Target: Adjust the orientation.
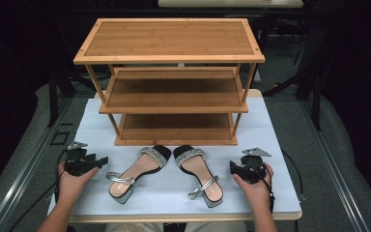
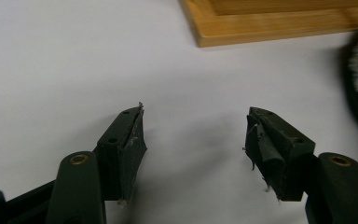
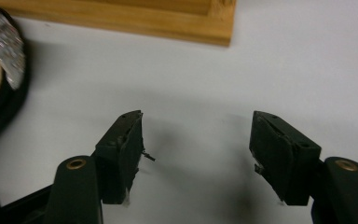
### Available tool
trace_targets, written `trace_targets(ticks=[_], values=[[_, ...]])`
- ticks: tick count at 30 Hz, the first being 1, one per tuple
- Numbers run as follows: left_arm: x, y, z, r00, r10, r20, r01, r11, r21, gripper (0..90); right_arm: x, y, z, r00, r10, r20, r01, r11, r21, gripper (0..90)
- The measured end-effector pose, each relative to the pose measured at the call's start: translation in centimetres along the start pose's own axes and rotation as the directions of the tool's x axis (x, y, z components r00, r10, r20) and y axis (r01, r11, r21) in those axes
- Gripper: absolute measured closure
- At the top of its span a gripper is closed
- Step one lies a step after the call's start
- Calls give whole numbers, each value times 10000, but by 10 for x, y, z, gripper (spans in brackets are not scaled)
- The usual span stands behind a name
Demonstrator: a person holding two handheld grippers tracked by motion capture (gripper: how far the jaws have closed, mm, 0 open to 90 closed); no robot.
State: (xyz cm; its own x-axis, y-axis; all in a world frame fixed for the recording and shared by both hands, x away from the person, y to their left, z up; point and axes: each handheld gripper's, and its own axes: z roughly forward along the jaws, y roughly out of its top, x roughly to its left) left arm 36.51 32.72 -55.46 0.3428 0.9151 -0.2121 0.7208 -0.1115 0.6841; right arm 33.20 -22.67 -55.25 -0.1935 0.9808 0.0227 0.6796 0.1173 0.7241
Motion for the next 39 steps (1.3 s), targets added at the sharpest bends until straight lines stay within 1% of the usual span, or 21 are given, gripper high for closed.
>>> trace_targets(ticks=[1, 2, 3, 4, 5, 6, 9, 10, 12, 13, 15, 17, 18, 19, 24, 27, 31, 35, 37, 38, 39], values=[[0, 0, 0, 10000, 0, 0, 0, 10000, 0, 375, 0, 0, 0, 10000, 0, 0, 0, 10000, 0, 357], [-3, 2, -4, 9996, 250, 85, -251, 9997, 30, 375, 0, 4, 0, 9995, 28, -309, -23, 9999, 163, 405], [-8, 5, -10, 9983, 567, 137, -566, 9984, -98, 379, 2, 7, 1, 9927, 84, -1201, -60, 9998, 198, 423], [-8, 5, -10, 9983, 567, 137, -566, 9984, -98, 384, 2, 7, 1, 9927, 84, -1201, -60, 9998, 198, 423], [-12, 8, -15, 9974, 673, 275, -668, 9976, -185, 384, 4, 7, -2, 9891, -38, -1473, 67, 9998, 196, 431], [-14, 10, -19, 9970, 669, 393, -660, 9975, -256, 385, 8, 5, -5, 9922, -269, -1215, 266, 9996, -46, 431], [-21, 15, -27, 9950, 684, 721, -672, 9976, -193, 385, 13, 1, -11, 9918, -662, -1091, 640, 9977, -241, 430], [-24, 15, -29, 9943, 718, 787, -708, 9974, -156, 385, 12, 0, -12, 9843, -837, -1551, 789, 9962, -367, 430], [-29, 16, -32, 9933, 855, 780, -849, 9963, -102, 394, 12, -1, -16, 9865, -861, -1392, 778, 9949, -640, 446], [-31, 16, -34, 9924, 900, 841, -904, 9959, 1, 401, 10, -2, -20, 9860, -693, -1515, 589, 9956, -723, 474], [-34, 17, -36, 9918, 914, 890, -927, 9956, 101, 404, 9, -2, -21, 9828, -644, -1728, 529, 9961, -708, 481], [-36, 18, -39, 9902, 850, 1108, -884, 9958, 259, 412, 8, -2, -24, 9790, -338, -2009, 269, 9990, -368, 501], [-37, 19, -41, 9897, 915, 1098, -955, 9949, 315, 412, 8, 0, -25, 9762, -26, -2168, 11, 10000, -70, 503], [-38, 20, -42, 9895, 1003, 1039, -1051, 9936, 418, 412, 8, 1, -27, 9758, 4, -2186, 5, 10000, 39, 503], [-43, 25, -47, 9878, 1196, 1002, -1281, 9882, 841, 412, 12, 4, -29, 9720, -91, -2349, 114, 9999, 84, 474], [-45, 29, -50, 9867, 1174, 1128, -1287, 9868, 986, 412, 15, 5, -31, 9679, -48, -2514, 157, 9990, 415, 457], [-49, 36, -54, 9863, 1114, 1213, -1259, 9849, 1193, 408, 18, 4, -32, 9698, -144, -2433, 267, 9985, 473, 438], [-54, 43, -57, 9831, 1164, 1410, -1373, 9793, 1485, 409, 19, 4, -33, 9688, -435, -2441, 552, 9976, 413, 430], [-59, 47, -57, 9807, 1319, 1440, -1552, 9741, 1642, 408, 19, 4, -35, 9675, -508, -2478, 601, 9978, 298, 430], [-64, 50, -58, 9783, 1492, 1438, -1743, 9678, 1814, 408, 21, 5, -36, 9696, -526, -2390, 598, 9979, 232, 430], [-64, 50, -58, 9783, 1492, 1438, -1743, 9678, 1814, 408, 21, 5, -36, 9686, -555, -2422, 618, 9979, 184, 429]])
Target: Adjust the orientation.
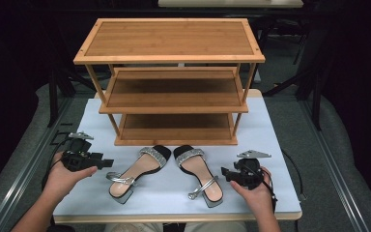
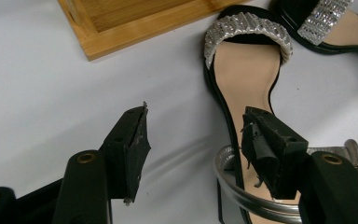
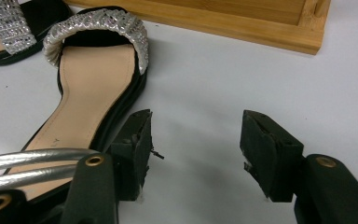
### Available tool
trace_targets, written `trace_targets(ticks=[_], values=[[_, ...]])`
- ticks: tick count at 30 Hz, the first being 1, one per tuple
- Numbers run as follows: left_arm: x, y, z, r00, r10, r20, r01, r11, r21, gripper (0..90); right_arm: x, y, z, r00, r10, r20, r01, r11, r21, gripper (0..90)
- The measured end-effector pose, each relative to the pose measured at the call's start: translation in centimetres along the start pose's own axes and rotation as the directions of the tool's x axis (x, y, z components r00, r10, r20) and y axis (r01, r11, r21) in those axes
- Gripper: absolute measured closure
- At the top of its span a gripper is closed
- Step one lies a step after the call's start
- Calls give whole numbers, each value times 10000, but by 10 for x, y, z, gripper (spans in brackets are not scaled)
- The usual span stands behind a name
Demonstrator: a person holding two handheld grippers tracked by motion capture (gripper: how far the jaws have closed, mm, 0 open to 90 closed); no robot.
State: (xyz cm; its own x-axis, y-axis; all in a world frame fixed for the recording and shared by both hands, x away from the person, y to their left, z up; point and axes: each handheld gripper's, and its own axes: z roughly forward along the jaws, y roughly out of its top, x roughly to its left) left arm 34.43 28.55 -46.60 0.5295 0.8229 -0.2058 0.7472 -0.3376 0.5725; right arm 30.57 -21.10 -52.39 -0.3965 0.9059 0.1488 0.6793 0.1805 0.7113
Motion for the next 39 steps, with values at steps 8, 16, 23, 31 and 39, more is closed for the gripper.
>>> trace_targets(ticks=[8, 16, 23, 31, 39], values=[[-17, 16, 1, 9990, 406, 197, -419, 9966, 709, 394, -1, -2, 0, 9999, 130, 87, -130, 9999, 27, 426], [-31, 28, 11, 9958, 887, 205, -909, 9828, 1609, 386, -4, -3, 1, 9995, 302, 72, -302, 9995, -17, 423], [-44, 38, 25, 9927, 1203, 122, -1197, 9639, 2380, 355, -5, -4, 3, 9993, 365, -5, -365, 9993, 58, 422], [-53, 43, 44, 9927, 1202, 58, -1161, 9436, 3101, 339, -7, -5, 4, 9992, 404, -17, -404, 9992, 57, 417], [-56, 46, 60, 9939, 1090, 155, -1067, 9187, 3802, 330, -7, -5, 4, 9992, 403, -12, -403, 9992, 80, 410]])
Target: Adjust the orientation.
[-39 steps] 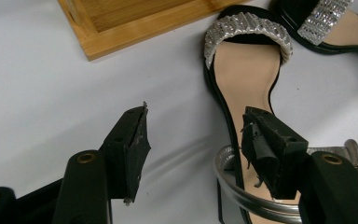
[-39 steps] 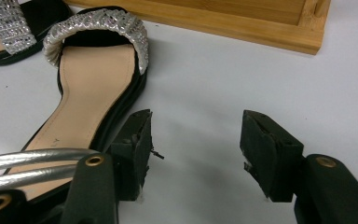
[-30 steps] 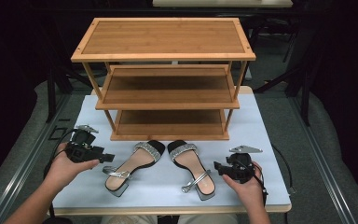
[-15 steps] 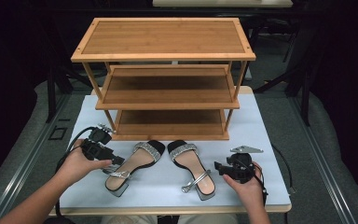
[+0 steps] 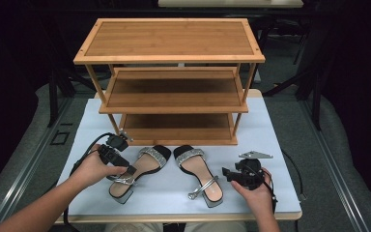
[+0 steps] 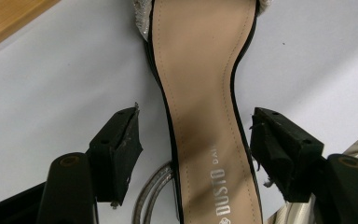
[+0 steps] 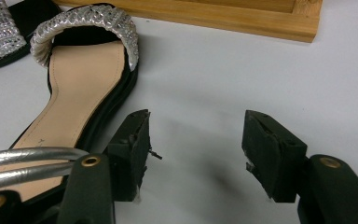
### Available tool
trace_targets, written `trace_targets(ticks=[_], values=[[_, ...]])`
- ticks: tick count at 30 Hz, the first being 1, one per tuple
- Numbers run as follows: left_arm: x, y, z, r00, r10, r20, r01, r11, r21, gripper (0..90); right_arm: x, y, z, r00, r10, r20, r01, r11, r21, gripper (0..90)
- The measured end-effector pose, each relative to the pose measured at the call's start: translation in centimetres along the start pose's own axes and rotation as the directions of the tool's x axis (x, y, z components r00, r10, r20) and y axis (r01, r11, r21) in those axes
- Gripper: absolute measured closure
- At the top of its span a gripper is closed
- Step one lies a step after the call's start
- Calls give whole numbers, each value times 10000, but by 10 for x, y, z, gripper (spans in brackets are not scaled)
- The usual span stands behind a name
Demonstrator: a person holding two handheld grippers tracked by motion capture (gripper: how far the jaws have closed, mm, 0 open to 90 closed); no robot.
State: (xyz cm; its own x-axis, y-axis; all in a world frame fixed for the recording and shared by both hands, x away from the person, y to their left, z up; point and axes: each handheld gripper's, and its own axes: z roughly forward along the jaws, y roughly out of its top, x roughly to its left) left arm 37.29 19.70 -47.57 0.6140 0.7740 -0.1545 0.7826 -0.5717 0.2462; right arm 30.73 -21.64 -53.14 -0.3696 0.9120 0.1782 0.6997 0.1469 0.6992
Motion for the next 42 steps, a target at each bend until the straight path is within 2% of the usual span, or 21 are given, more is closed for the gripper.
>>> trace_targets(ticks=[12, 15, 20, 34, 42], values=[[-2, 7, 16, 9999, 98, 54, -100, 9985, 542, 317, 0, -1, 1, 10000, 18, 50, -17, 10000, -79, 405], [-3, 10, 20, 9997, 159, 174, -168, 9984, 540, 310, 1, 0, 1, 10000, 8, -29, -8, 10000, -46, 404], [-6, 13, 25, 9997, 221, 67, -226, 9961, 847, 302, 0, -1, 1, 10000, 27, 52, -26, 9999, -113, 404], [-10, 14, 40, 9994, 333, -92, -319, 9913, 1279, 302, 0, -1, 2, 9999, 62, 84, -61, 9999, -132, 402], [-11, 13, 45, 9991, 365, -199, -333, 9894, 1413, 350, 0, -1, 2, 10000, 49, -20, -50, 10000, -41, 402]])
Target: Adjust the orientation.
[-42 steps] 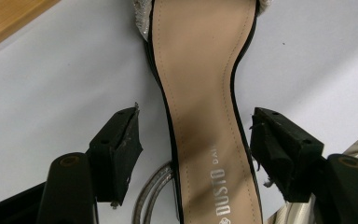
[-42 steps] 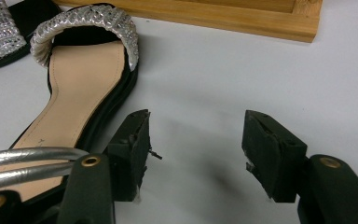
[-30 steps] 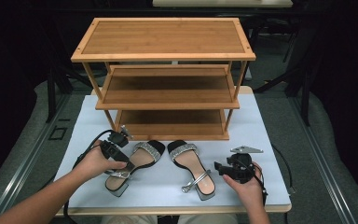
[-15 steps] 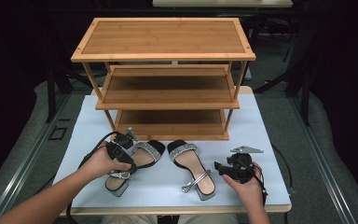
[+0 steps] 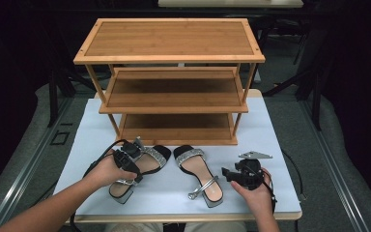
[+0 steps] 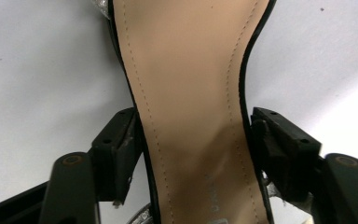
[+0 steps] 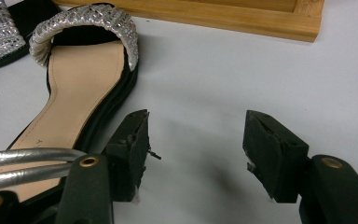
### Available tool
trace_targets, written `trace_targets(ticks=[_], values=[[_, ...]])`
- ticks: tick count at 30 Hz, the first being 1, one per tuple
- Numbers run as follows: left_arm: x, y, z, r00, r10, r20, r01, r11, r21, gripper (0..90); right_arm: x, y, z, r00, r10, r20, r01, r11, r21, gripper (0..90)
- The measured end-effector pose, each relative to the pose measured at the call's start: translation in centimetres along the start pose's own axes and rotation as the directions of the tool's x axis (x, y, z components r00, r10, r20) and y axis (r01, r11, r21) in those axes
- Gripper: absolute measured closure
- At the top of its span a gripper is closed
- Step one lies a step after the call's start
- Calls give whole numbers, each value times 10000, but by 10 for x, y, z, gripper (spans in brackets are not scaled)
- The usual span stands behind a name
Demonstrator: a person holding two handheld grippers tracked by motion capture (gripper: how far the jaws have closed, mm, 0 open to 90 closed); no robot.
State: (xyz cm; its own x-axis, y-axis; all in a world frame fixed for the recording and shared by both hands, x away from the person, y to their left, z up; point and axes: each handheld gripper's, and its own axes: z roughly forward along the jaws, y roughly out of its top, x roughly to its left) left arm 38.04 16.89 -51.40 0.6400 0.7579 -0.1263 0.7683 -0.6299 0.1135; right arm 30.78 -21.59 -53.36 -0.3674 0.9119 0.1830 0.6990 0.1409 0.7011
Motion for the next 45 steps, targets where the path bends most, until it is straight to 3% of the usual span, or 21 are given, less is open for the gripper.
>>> trace_targets(ticks=[6, 8, 17, 25, 41, 45], values=[[-2, 1, 1, 9999, -34, -105, 35, 10000, 6, 361, 0, 0, 1, 10000, -1, -20, 1, 10000, 23, 402], [-1, 2, 0, 9993, 285, -233, -280, 9994, 207, 362, 0, 0, 1, 10000, 3, -14, -3, 10000, 39, 402], [-7, 3, 2, 9963, 323, -802, -295, 9989, 355, 371, 0, -1, 2, 10000, -18, -71, 19, 10000, 65, 402], [-2, 4, 1, 9990, 27, -446, -10, 9993, 364, 385, 0, -1, 3, 9999, -13, -132, 14, 10000, 80, 402], [-3, 3, -1, 9969, 112, -780, -89, 9995, 293, 407, -1, -1, 3, 9999, -4, -150, 5, 10000, 63, 402], [-3, 2, -3, 9971, 42, -758, -37, 10000, 67, 411, -1, -2, 4, 10000, 30, -52, -30, 10000, -7, 403]])
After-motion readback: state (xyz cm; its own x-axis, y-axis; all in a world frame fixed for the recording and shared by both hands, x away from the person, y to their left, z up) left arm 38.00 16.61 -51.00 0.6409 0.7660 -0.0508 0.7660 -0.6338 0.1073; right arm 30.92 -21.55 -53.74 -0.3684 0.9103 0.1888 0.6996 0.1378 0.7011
